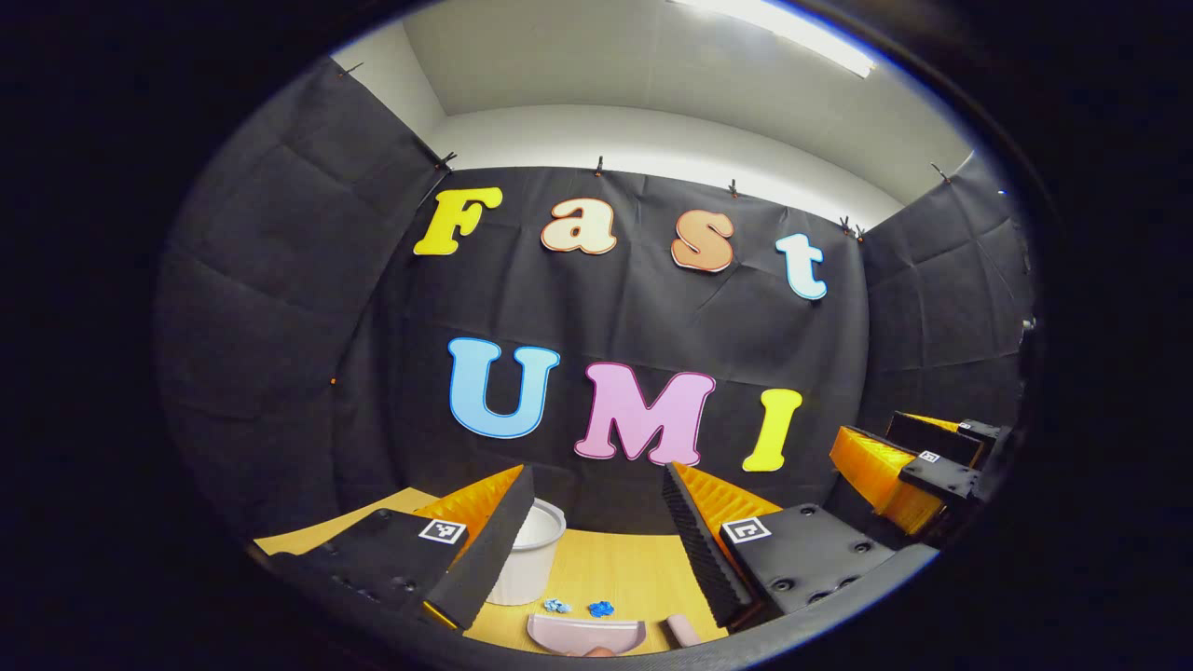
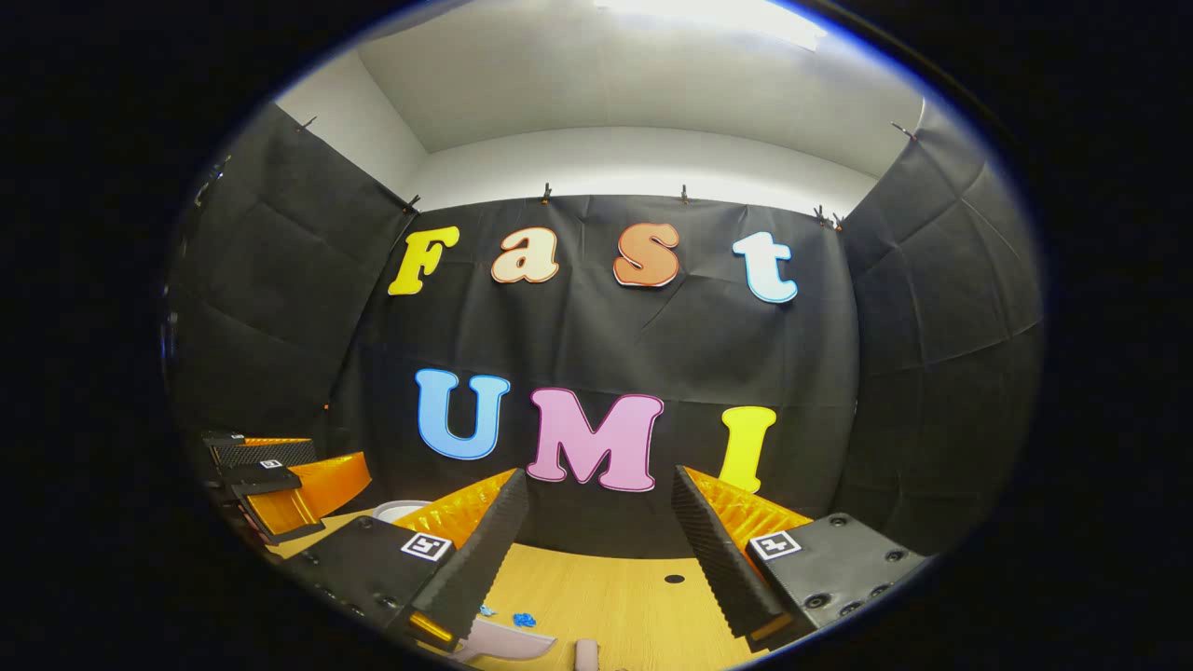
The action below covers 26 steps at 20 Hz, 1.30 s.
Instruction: Pick up the small broom and dustpan from the desktop, sweep the trash into the dustpan with the broom, and then empty the trash into the garbage bin.
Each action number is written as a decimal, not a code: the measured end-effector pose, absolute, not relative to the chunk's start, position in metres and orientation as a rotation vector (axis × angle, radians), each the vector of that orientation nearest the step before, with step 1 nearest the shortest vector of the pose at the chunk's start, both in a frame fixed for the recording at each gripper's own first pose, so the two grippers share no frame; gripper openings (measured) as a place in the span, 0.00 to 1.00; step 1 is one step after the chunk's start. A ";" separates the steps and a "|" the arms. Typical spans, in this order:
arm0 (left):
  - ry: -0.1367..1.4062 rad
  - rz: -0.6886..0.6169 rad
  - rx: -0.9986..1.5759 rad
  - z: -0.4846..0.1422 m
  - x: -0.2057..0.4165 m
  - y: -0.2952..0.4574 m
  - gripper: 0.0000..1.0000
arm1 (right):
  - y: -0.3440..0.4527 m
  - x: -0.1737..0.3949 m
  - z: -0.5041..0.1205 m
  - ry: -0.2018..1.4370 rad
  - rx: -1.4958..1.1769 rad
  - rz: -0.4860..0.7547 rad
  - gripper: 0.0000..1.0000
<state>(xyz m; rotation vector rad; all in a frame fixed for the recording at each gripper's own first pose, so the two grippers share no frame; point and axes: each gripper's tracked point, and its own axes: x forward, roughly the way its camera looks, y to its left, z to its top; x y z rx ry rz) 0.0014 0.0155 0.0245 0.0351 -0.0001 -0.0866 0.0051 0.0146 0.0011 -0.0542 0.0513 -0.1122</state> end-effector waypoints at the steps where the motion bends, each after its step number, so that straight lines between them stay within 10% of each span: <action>1: 0.002 -0.086 0.041 0.023 0.000 0.016 0.84 | 0.015 0.004 0.002 0.053 -0.052 -0.113 0.97; 19: 0.128 -0.144 0.109 -0.008 -0.012 0.011 0.82 | 0.005 0.007 -0.017 0.093 -0.052 -0.131 0.97; 26: 0.556 -0.106 0.124 -0.121 0.014 -0.012 0.82 | -0.020 0.045 -0.126 0.364 0.123 -0.121 0.97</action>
